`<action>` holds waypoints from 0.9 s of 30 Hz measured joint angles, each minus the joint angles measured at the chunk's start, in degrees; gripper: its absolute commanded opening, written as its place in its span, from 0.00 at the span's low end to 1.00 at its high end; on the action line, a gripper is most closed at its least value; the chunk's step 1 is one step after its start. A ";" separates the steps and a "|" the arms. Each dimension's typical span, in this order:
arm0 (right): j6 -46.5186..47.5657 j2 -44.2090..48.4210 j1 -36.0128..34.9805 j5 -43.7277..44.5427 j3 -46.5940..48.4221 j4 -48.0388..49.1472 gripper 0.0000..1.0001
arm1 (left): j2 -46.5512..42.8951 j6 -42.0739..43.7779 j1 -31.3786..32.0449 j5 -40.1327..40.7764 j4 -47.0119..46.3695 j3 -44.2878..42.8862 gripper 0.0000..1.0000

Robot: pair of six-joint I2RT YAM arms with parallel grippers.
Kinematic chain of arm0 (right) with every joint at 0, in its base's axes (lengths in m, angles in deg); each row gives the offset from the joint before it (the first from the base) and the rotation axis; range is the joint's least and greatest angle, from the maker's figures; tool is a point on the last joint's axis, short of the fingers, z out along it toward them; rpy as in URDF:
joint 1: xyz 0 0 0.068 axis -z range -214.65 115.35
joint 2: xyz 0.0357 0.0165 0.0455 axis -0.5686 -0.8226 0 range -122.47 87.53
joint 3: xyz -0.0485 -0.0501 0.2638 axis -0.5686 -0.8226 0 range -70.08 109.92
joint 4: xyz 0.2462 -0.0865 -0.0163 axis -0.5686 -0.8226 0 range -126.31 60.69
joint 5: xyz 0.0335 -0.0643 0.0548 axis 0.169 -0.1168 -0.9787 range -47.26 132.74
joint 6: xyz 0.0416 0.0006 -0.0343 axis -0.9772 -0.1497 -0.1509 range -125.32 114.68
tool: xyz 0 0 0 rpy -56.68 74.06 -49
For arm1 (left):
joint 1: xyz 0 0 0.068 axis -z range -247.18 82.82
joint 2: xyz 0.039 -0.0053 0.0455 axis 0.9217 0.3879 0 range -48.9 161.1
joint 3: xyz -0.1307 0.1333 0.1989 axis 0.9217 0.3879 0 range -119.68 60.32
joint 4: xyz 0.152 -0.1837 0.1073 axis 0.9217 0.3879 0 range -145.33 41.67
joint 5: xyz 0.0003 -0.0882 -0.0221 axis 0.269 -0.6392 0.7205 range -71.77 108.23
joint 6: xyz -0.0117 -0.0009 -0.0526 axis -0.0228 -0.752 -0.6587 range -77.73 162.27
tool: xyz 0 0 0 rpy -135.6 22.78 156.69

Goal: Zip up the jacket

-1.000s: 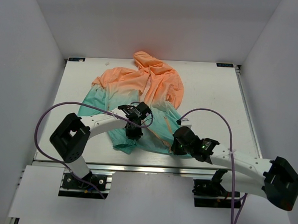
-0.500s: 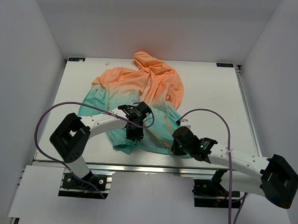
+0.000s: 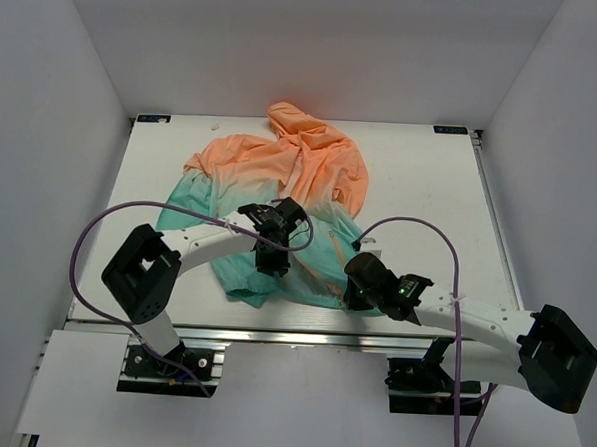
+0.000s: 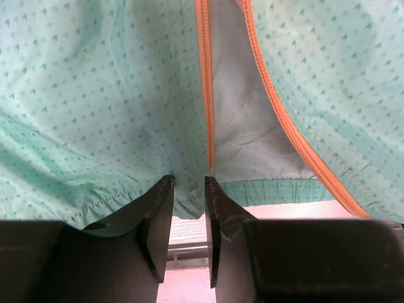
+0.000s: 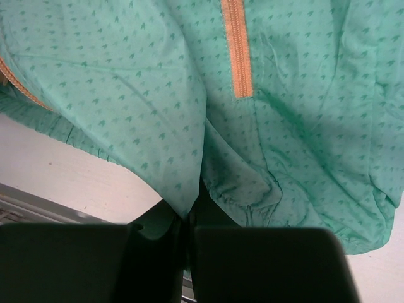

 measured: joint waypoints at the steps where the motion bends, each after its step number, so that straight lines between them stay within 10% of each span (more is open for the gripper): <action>1: 0.07 0.00 0.00 0.04 0.00 0.00 0.00 | 0.07 0.04 0.00 -0.02 0.07 0.00 0.41; 10: 0.13 -0.79 0.00 0.15 0.44 -0.22 0.00 | 0.37 0.39 0.00 -1.60 -0.42 0.87 0.62; 27: 0.13 -0.79 0.04 0.96 0.44 -0.33 0.00 | 3.43 -0.76 0.00 -1.31 -0.76 1.05 0.34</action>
